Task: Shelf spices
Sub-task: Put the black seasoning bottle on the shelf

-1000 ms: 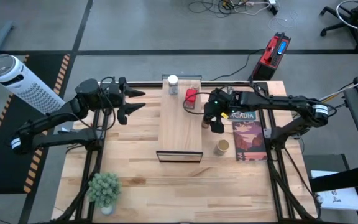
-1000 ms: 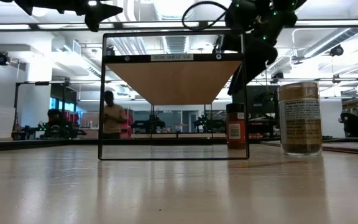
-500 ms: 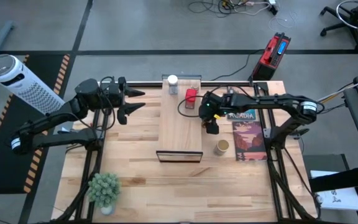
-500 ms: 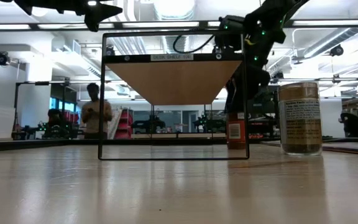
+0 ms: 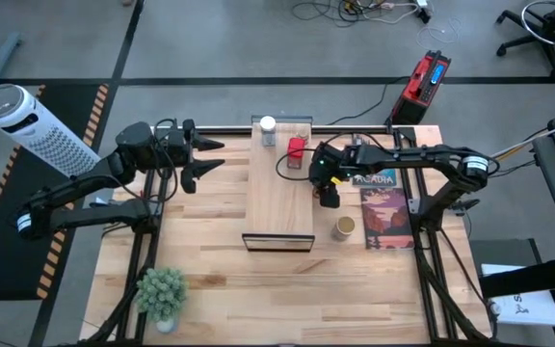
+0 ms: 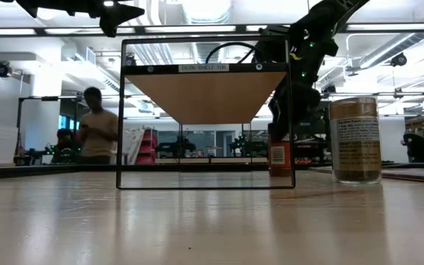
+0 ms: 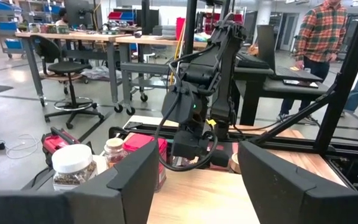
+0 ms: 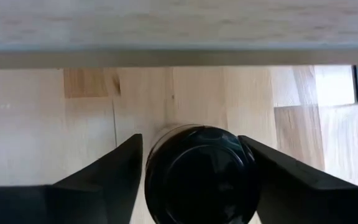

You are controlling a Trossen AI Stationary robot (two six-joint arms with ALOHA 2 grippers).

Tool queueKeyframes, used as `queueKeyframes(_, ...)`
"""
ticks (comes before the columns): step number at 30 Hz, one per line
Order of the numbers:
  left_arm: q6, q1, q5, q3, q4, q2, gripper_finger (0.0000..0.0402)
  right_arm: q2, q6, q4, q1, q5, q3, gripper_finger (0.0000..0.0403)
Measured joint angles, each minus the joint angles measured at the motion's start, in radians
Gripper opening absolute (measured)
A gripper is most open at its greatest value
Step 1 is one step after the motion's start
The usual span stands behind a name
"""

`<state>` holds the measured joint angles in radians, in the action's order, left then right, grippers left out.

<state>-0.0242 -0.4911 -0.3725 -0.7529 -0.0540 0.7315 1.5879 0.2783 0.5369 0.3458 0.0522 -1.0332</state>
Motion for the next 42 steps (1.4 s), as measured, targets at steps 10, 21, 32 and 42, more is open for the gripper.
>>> queueKeyframes(10,-0.005,0.000,-0.001,0.000,0.000,0.000,0.0209,-0.002,-0.010,0.006,0.000,0.000,0.000,0.0191)
queueKeyframes(21,-0.008,0.000,-0.005,0.000,0.000,-0.012,0.0209,-0.036,-0.003,0.078,0.002,-0.002,-0.004,0.0183)
queueKeyframes(32,-0.019,0.000,-0.005,0.000,0.000,-0.015,0.0207,-0.204,-0.002,0.144,0.002,-0.020,-0.008,0.0184)
queueKeyframes(42,-0.026,0.007,-0.005,0.000,0.030,-0.017,0.0208,-0.366,-0.010,0.202,0.002,-0.029,-0.134,0.0189)
